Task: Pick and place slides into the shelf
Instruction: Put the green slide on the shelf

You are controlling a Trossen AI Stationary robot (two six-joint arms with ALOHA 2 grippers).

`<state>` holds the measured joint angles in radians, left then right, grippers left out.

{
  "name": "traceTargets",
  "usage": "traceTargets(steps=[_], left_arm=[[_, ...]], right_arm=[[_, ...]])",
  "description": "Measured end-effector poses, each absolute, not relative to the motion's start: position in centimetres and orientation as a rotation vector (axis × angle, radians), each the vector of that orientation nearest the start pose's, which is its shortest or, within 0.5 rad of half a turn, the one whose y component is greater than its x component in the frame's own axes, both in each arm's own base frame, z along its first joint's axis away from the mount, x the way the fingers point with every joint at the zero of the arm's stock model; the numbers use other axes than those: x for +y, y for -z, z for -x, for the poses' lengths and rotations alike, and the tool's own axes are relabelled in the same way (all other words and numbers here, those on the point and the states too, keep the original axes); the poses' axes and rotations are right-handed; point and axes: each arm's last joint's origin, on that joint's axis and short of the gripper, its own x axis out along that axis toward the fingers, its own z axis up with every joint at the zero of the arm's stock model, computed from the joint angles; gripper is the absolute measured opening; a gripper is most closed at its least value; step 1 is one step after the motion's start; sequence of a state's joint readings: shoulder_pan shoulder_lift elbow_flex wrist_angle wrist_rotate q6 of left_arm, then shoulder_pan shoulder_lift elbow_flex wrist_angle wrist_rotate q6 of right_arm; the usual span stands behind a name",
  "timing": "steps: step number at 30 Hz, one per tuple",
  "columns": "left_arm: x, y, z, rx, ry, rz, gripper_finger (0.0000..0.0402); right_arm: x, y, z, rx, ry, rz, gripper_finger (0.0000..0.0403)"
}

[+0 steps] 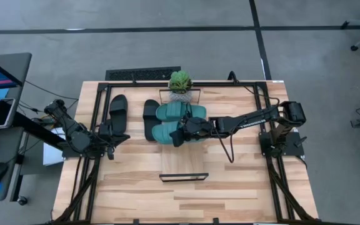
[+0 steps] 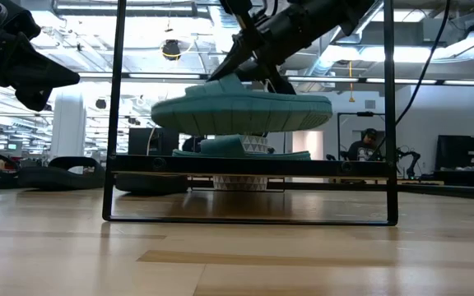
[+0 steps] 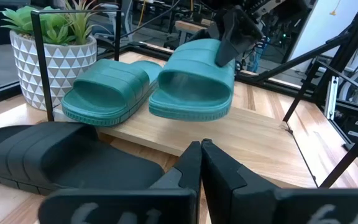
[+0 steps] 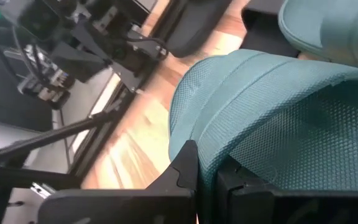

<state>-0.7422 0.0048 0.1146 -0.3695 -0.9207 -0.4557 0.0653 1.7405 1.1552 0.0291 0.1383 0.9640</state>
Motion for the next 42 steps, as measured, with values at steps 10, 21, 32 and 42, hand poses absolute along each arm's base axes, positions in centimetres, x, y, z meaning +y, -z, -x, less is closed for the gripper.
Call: traceTargets(steps=[10,21,32,42], left_arm=[[-3.4,-16.9,-7.1,0.130,-0.213,0.262,0.0000],[-3.4,-16.9,-7.1,0.130,-0.213,0.262,0.0000],[-3.4,-16.9,-7.1,0.130,-0.214,0.262,0.0000],[-3.4,-16.9,-7.1,0.130,-0.213,0.262,0.0000]], right_arm=[[1.9,-22.4,-38.1,0.497,0.364,-0.817,0.0000],[1.0,-22.0,-38.1,0.475,0.329,-0.803,0.0000],[0.6,-21.1,-37.7,0.489,0.315,-0.804,0.0000],[0.1,-19.3,-36.8,0.459,0.293,-0.839,0.0000]])
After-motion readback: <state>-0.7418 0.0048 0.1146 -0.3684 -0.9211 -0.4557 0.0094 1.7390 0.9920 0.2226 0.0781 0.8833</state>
